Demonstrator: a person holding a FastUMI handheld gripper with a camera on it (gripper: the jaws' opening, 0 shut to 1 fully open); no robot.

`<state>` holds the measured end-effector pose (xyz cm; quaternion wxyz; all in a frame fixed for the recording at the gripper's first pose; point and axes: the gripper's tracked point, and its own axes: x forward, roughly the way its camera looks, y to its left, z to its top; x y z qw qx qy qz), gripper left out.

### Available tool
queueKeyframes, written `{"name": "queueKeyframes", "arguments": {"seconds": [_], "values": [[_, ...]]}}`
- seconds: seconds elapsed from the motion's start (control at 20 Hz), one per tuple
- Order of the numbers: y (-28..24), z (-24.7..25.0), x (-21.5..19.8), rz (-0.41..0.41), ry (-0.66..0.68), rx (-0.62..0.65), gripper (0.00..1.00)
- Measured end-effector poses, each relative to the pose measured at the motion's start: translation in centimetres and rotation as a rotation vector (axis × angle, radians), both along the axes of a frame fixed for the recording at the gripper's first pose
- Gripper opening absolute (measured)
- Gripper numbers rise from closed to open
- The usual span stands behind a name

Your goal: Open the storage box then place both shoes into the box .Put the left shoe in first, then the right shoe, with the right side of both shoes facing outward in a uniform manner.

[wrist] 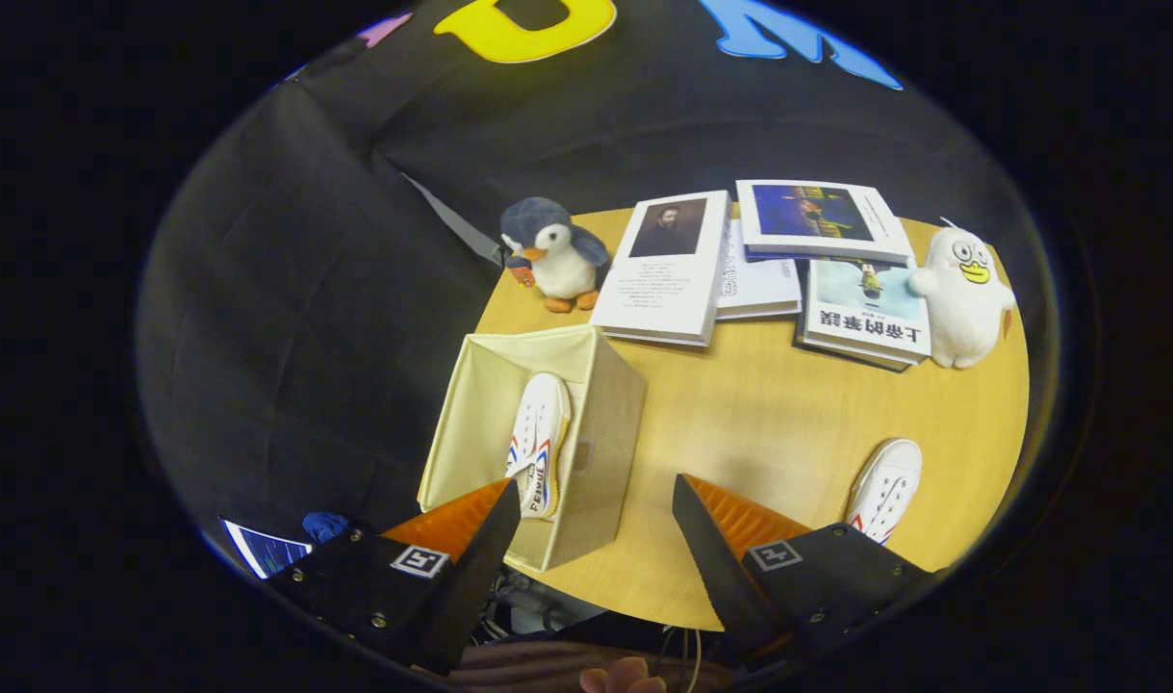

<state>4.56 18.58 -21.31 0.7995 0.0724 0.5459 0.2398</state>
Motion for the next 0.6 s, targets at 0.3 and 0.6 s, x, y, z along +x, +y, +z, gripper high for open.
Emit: {"name": "queueKeyframes", "arguments": {"seconds": [0.3, 0.6], "values": [[-8.4, -2.6, -0.6, -0.083, 0.02, -0.034, 0.97], [-15.4, -4.6, -1.7, -0.174, 0.054, -0.073, 0.97]]}}
